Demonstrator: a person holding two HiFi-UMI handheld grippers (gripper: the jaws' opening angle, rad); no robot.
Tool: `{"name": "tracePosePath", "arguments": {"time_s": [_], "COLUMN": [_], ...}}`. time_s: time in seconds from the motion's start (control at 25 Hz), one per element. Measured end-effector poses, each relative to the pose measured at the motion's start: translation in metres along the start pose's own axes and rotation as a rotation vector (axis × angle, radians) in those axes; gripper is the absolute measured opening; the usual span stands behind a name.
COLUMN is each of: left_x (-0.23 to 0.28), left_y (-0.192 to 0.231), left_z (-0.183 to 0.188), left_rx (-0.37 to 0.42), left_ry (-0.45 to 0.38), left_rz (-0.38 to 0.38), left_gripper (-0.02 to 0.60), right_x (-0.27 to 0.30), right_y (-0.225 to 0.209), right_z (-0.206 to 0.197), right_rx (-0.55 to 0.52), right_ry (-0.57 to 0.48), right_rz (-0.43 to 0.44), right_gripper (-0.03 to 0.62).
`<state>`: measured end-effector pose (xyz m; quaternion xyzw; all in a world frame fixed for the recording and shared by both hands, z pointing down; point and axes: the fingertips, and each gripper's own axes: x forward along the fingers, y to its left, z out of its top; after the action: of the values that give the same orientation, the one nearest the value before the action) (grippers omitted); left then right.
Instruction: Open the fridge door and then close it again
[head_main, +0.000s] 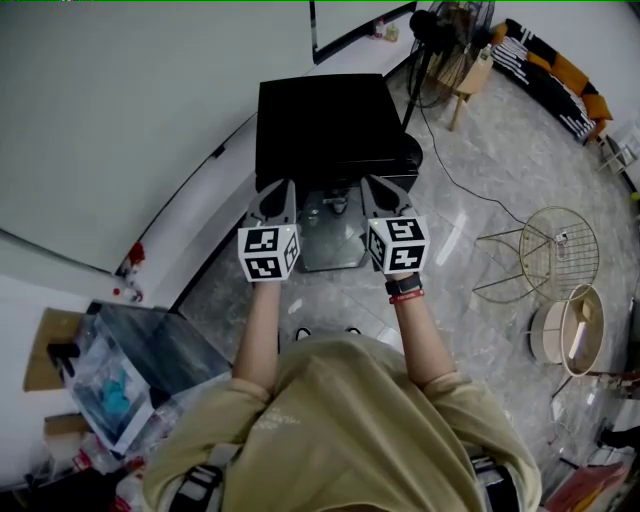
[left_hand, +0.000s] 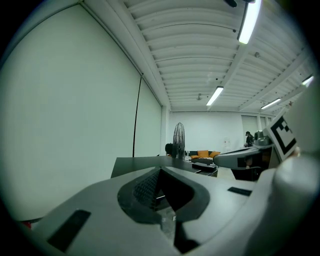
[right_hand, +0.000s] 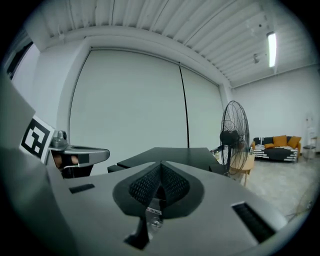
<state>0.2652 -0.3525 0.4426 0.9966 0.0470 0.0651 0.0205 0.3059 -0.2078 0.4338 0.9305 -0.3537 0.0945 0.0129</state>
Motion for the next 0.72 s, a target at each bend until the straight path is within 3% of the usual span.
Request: {"name": "tracePosePath", "arguments": {"time_s": [0.44,0.72], "left_x": [0.0,-0.003], "left_y": [-0.01,0.003], "left_z": [-0.009,-0.024], "left_rx": [-0.002,-0.014], "left_ry": [0.022,0.034], "left_rz": [-0.011,-0.001], "left_gripper": [0.018,0.02], "right_x": [-0.002,0.007], "right_y": [0.002,0.024], "right_z": [-0.004,-0.008], "right_rx": [-0.035,-0.001], "right_ry": [0.005,0.003], "right_rz": [0.016,0.12], "right_gripper": [0.021,0.021]}}
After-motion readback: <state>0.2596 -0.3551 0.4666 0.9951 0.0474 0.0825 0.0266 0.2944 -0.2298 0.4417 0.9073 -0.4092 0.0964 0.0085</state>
